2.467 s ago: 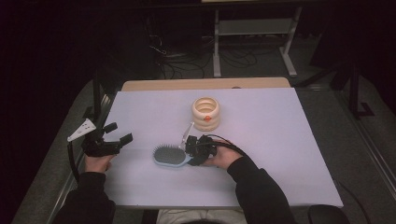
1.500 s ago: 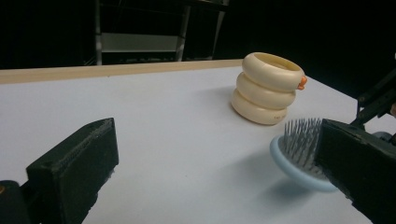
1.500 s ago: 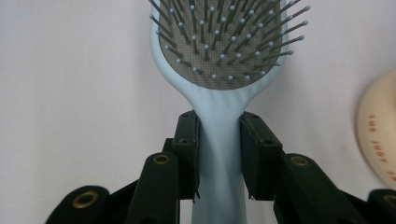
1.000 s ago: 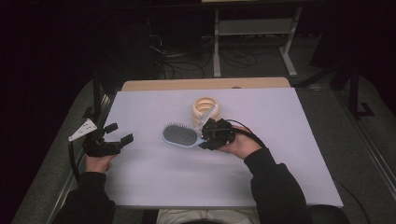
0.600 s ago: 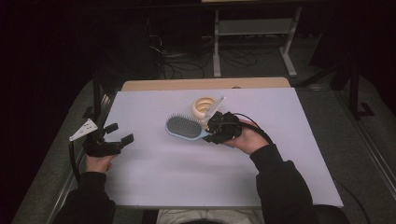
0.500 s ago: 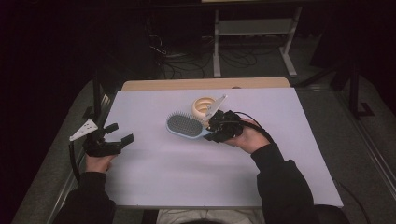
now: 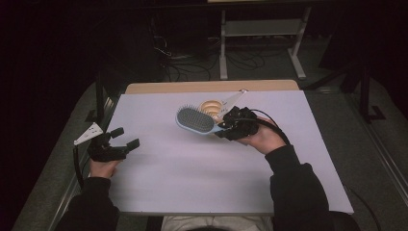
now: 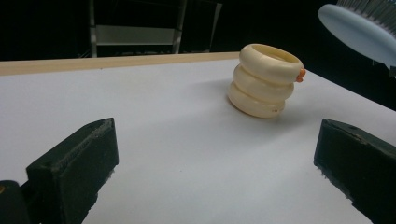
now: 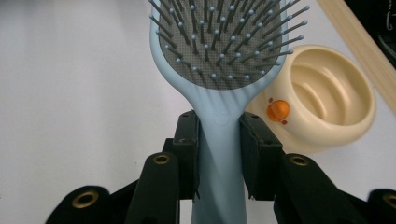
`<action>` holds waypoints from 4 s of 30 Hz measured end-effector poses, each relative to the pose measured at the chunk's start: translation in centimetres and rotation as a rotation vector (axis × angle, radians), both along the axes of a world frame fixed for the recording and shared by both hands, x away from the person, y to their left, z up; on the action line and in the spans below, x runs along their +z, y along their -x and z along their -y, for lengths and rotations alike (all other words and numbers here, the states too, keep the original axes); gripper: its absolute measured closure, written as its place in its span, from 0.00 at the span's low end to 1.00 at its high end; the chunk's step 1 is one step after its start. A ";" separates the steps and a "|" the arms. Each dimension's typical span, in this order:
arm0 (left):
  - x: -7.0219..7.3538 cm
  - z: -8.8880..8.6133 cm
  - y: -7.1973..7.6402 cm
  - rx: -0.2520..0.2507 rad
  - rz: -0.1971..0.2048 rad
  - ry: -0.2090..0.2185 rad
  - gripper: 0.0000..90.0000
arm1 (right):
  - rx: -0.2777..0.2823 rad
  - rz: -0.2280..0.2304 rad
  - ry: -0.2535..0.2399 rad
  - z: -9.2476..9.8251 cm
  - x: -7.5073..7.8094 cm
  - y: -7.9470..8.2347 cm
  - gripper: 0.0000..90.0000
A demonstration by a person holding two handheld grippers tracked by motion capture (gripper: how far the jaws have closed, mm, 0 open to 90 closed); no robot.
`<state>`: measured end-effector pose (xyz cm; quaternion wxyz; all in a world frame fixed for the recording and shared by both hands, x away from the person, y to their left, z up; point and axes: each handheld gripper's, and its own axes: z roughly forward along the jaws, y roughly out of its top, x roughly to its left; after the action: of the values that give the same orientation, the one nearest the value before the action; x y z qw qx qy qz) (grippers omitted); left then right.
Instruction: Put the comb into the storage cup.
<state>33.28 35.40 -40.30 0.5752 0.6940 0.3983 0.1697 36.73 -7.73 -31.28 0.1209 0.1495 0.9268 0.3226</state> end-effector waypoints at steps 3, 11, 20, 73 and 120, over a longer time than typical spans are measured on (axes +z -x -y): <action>0.0 0.0 -0.1 0.003 -0.005 0.002 0.00 | -0.010 0.009 -0.004 0.2 0.1 0.1 0.76; 0.3 0.2 -0.2 -0.004 0.001 0.005 0.00 | -0.037 0.027 -0.021 1.3 0.6 0.0 0.76; 1.4 1.2 -0.7 -0.012 -0.010 -0.022 0.00 | -0.065 0.045 -0.032 2.6 1.0 0.1 0.76; 8.3 19.4 -5.2 -0.278 -0.052 0.052 0.00 | -0.180 0.112 -0.164 6.2 0.3 1.0 0.76; 8.5 19.9 -5.9 -0.196 -0.104 0.267 0.59 | -0.189 0.205 -0.162 2.6 -1.0 0.0 0.76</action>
<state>39.15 15.52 -31.78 0.6547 0.6547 0.3771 0.0221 36.75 -10.34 -32.24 0.2322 0.2116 0.8624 0.3970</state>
